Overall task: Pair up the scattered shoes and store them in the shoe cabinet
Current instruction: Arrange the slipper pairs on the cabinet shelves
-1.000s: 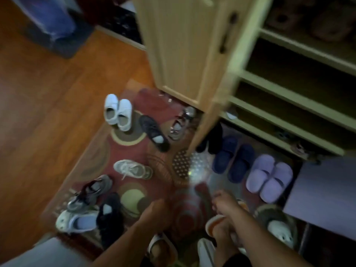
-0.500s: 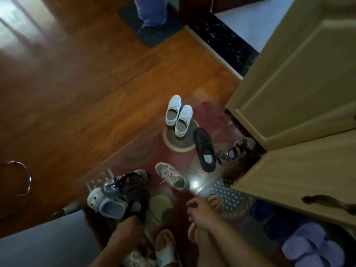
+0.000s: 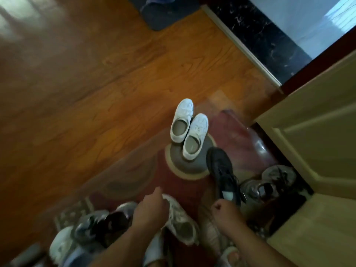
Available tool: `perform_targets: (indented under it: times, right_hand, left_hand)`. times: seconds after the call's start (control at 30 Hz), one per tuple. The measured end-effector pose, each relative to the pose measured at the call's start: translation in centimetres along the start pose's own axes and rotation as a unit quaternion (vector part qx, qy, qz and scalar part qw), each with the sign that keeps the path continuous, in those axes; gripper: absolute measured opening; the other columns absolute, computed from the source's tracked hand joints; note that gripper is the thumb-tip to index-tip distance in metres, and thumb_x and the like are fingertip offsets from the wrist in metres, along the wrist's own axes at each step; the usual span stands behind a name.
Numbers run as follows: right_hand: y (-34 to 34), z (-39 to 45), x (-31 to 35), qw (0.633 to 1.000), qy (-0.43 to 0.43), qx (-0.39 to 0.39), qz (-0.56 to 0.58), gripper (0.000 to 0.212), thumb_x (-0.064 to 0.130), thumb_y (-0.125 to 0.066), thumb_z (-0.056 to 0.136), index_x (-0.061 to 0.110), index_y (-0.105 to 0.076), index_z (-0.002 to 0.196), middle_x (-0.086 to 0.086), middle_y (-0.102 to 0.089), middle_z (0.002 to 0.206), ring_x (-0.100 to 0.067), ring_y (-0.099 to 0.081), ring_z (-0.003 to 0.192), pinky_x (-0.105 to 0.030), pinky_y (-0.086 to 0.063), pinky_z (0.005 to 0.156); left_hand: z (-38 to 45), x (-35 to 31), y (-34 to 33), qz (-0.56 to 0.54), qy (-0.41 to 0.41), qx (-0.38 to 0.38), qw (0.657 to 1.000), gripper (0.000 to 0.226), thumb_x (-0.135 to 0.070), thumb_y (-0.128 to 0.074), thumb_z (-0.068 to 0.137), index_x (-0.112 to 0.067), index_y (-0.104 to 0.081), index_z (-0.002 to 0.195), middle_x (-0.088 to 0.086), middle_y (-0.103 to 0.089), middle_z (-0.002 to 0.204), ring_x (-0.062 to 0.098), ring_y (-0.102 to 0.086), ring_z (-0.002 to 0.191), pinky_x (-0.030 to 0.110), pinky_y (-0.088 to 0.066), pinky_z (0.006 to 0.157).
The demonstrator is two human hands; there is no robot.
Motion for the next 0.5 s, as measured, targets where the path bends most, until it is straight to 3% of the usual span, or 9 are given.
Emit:
perform_targets:
  times: [0.07, 0.1, 0.17, 0.23, 0.3, 0.4, 0.47, 0.5]
  right_hand:
    - [1.0, 4.6, 4.3, 0.996, 0.021, -0.055, 0.064, 0.011, 0.028, -0.055, 0.096, 0.019, -0.056, 0.09, -0.005, -0.063, 0.092, -0.024, -0.06, 0.084, -0.039, -0.054, 0.079]
    - [0.4, 8.4, 6.0, 0.992, 0.021, -0.074, 0.105, 0.019, 0.032, -0.061, 0.094, 0.015, -0.056, 0.1, -0.009, -0.064, 0.099, -0.029, -0.062, 0.089, -0.041, -0.054, 0.08]
    - [-0.5, 14.6, 7.9, 0.979, -0.015, -0.089, 0.185, 0.062, 0.044, -0.07, 0.086, 0.007, -0.045, 0.129, -0.017, -0.06, 0.123, -0.037, -0.061, 0.107, -0.042, -0.053, 0.084]
    - [-0.5, 18.0, 9.5, 0.965, -0.026, -0.125, 0.229, 0.079, 0.051, -0.075, 0.08, 0.011, -0.035, 0.135, -0.017, -0.057, 0.129, -0.039, -0.06, 0.112, -0.041, -0.051, 0.084]
    - [-0.5, 20.5, 10.7, 0.967, 0.02, -0.189, 0.171, 0.061, 0.052, -0.071, 0.082, 0.021, -0.037, 0.122, -0.014, -0.063, 0.116, -0.037, -0.063, 0.101, -0.036, -0.045, 0.072]
    - [-0.7, 22.2, 10.8, 0.958, 0.089, -0.267, 0.053, 0.035, 0.044, -0.058, 0.093, 0.028, -0.04, 0.119, -0.015, -0.063, 0.102, -0.037, -0.062, 0.086, -0.037, -0.04, 0.064]
    - [-1.6, 22.3, 10.3, 0.955, 0.133, -0.264, -0.026, 0.031, 0.031, -0.051, 0.098, 0.034, -0.039, 0.126, -0.016, -0.061, 0.107, -0.039, -0.06, 0.089, -0.038, -0.043, 0.066]
    - [-2.2, 22.4, 10.3, 0.961, 0.149, -0.226, -0.052, 0.035, 0.026, -0.048, 0.099, 0.038, -0.039, 0.13, -0.016, -0.06, 0.113, -0.039, -0.06, 0.093, -0.039, -0.045, 0.068]
  left_hand:
    - [7.0, -2.2, 2.0, -0.002, -0.036, -0.045, 0.998, 0.022, -0.037, -0.044, 0.096, -0.027, -0.042, 0.116, 0.008, -0.068, 0.108, 0.035, -0.068, 0.098, 0.04, -0.052, 0.079]
    - [11.4, -2.9, 2.1, -0.011, -0.043, -0.061, 0.997, 0.024, -0.038, -0.045, 0.096, -0.025, -0.04, 0.116, 0.01, -0.068, 0.108, 0.037, -0.067, 0.098, 0.042, -0.053, 0.082]
    - [18.7, -4.5, 2.6, -0.048, -0.043, -0.094, 0.994, 0.037, -0.043, -0.05, 0.094, -0.02, -0.038, 0.12, 0.015, -0.065, 0.115, 0.04, -0.064, 0.104, 0.047, -0.051, 0.088]
    - [23.1, -6.2, 3.4, -0.071, -0.068, -0.116, 0.988, 0.052, -0.044, -0.057, 0.091, -0.02, -0.033, 0.13, 0.019, -0.056, 0.126, 0.041, -0.058, 0.113, 0.049, -0.047, 0.093]
    - [26.6, -8.0, 2.4, -0.022, -0.122, -0.121, 0.985, 0.049, -0.042, -0.058, 0.092, -0.023, -0.037, 0.132, 0.02, -0.055, 0.129, 0.041, -0.057, 0.115, 0.048, -0.046, 0.094]
    - [29.5, -8.4, 1.0, 0.035, -0.147, -0.138, 0.979, 0.02, -0.034, -0.053, 0.096, -0.018, -0.049, 0.107, 0.021, -0.063, 0.121, 0.042, -0.058, 0.115, 0.045, -0.046, 0.092]
    - [29.2, -7.6, 0.4, 0.021, -0.129, -0.147, 0.98, 0.013, -0.029, -0.052, 0.096, -0.016, -0.05, 0.099, 0.02, -0.063, 0.117, 0.042, -0.057, 0.114, 0.044, -0.046, 0.09]
    - [28.4, -7.3, 0.5, 0.012, -0.123, -0.15, 0.981, 0.013, -0.028, -0.052, 0.097, -0.016, -0.05, 0.097, 0.019, -0.063, 0.115, 0.041, -0.058, 0.111, 0.044, -0.045, 0.089]
Point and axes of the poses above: each hand's wrist, its own z-axis towards the middle knuckle, its own y-axis out of the back of the hand, x = y × z, the point moved 9 cm from there along z, towards the middle knuckle
